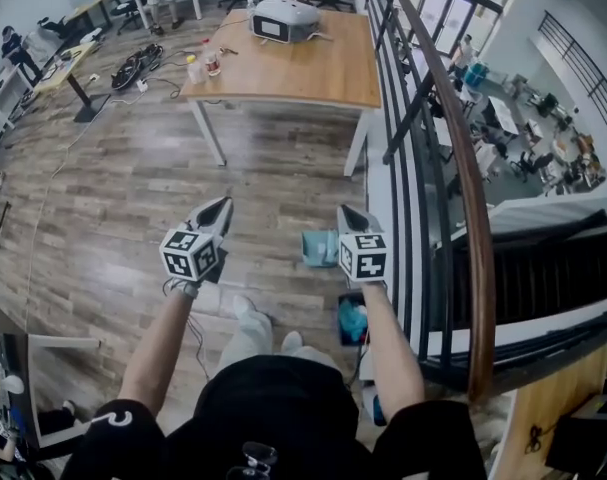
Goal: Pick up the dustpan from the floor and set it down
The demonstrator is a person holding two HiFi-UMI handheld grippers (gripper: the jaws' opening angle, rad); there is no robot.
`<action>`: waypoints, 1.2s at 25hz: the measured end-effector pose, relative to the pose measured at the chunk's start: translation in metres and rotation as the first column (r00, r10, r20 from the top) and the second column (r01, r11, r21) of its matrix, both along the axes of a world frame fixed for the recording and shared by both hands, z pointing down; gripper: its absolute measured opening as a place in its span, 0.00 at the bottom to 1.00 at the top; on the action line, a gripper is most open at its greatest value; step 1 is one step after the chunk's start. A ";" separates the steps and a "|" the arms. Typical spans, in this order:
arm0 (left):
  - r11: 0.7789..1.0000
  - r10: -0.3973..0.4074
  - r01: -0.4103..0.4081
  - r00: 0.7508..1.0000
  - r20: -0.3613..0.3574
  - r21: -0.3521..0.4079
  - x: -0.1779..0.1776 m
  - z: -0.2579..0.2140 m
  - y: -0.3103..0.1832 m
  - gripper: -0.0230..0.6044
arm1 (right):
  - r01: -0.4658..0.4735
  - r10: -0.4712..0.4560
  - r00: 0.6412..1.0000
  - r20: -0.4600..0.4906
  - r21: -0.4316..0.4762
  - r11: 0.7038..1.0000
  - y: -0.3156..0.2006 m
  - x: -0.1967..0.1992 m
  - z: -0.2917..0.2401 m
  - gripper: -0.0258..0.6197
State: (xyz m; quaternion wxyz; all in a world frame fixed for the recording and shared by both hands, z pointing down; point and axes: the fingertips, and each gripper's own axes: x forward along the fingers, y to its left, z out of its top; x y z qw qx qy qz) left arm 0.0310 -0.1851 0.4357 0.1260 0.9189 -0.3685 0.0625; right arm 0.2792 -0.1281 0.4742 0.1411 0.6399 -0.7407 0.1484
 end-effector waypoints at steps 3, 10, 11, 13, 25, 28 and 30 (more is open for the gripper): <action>1.000 -0.010 0.010 1.000 0.005 -0.002 -0.007 -0.001 0.000 0.03 | 0.013 -0.013 1.000 0.007 -0.007 1.000 -0.002 -0.008 -0.001 0.03; 1.000 -0.018 0.018 1.000 0.005 0.005 -0.013 -0.004 -0.002 0.03 | 0.031 -0.031 0.999 0.012 0.000 1.000 -0.010 -0.016 -0.007 0.03; 1.000 -0.018 0.018 1.000 0.004 0.006 -0.012 -0.005 -0.002 0.03 | 0.032 -0.032 0.999 0.011 0.000 0.999 -0.011 -0.017 -0.007 0.03; 1.000 -0.016 0.016 1.000 0.004 0.007 -0.011 -0.004 -0.002 0.03 | 0.033 -0.033 0.999 0.010 0.004 0.999 -0.012 -0.016 -0.008 0.03; 1.000 -0.017 0.017 1.000 0.003 0.009 -0.012 -0.006 0.000 0.03 | 0.049 -0.049 0.999 -0.007 0.019 0.999 -0.016 -0.018 -0.013 0.03; 1.000 -0.019 0.019 1.000 0.002 0.010 -0.012 -0.007 0.000 0.03 | 0.048 -0.047 0.999 -0.012 0.019 0.999 -0.015 -0.017 -0.012 0.03; 1.000 -0.019 0.019 1.000 0.002 0.010 -0.012 -0.008 0.000 0.03 | 0.049 -0.049 0.999 -0.011 0.014 0.999 -0.015 -0.017 -0.011 0.03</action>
